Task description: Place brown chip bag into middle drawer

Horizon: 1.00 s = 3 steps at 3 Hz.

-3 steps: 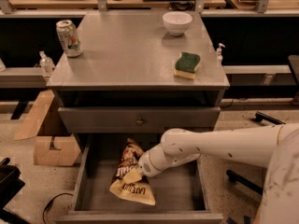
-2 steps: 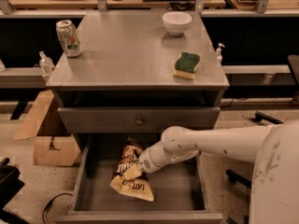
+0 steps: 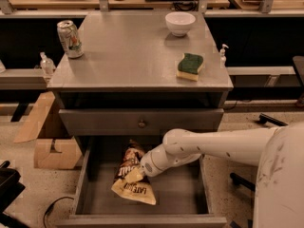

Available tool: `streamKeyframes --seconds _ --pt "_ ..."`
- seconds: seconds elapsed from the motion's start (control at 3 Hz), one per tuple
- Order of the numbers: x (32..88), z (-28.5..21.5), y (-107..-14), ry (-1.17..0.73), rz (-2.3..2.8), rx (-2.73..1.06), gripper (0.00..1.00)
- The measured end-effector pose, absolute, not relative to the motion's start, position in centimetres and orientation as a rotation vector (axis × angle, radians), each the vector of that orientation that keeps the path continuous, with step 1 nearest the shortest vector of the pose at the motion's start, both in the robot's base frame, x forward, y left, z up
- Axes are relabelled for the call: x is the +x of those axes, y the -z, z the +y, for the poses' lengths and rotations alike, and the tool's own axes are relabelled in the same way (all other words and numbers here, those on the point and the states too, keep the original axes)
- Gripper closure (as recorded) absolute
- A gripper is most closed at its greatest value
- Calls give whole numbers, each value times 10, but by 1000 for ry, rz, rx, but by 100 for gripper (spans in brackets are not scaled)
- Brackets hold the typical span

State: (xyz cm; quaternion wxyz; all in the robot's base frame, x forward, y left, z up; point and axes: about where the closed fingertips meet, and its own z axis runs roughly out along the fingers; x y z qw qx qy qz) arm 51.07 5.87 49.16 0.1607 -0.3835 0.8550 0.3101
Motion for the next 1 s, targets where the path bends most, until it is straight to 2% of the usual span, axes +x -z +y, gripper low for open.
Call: streamKeyframes --seconds 0.67,1.0 --pt "509 61 -490 -891 2442 -1101 4" --pt "508 62 -490 -892 2443 -1102 0"
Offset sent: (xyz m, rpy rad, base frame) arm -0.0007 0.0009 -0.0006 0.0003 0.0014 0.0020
